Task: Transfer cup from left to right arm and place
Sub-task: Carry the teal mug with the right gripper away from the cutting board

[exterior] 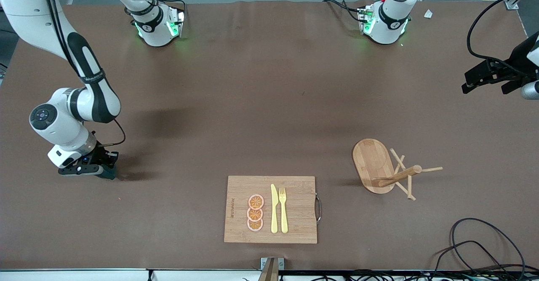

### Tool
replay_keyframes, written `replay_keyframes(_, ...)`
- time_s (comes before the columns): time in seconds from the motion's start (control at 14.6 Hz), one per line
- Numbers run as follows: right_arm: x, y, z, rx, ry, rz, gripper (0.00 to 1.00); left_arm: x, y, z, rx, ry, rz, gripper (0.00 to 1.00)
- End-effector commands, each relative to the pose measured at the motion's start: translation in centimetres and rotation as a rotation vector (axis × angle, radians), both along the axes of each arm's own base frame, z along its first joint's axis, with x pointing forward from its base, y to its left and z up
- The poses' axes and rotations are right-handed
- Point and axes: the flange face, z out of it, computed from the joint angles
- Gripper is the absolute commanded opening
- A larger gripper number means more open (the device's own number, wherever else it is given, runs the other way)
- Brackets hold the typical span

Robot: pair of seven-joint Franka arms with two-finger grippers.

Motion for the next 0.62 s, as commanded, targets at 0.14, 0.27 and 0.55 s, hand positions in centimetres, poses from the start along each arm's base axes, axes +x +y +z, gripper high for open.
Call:
replay_keyframes(0.14, -2.15, -1.74, -1.52, 0.112, 0.165, -0.014, 0.00, -0.11, 0.10, 0.10, 0.015, -0.009, 0.008, 1.00)
replay_keyframes(0.27, -1.99, -1.50, -1.39, 0.112, 0.162, -0.010, 0.00, -0.11, 0.10, 0.10, 0.015, -0.009, 0.008, 1.00)
replay_keyframes(0.55, -1.64, -1.89, -1.07, 0.109, 0.146, -0.014, 0.31, -0.05, 0.10, 0.10, 0.015, -0.011, 0.008, 1.00)
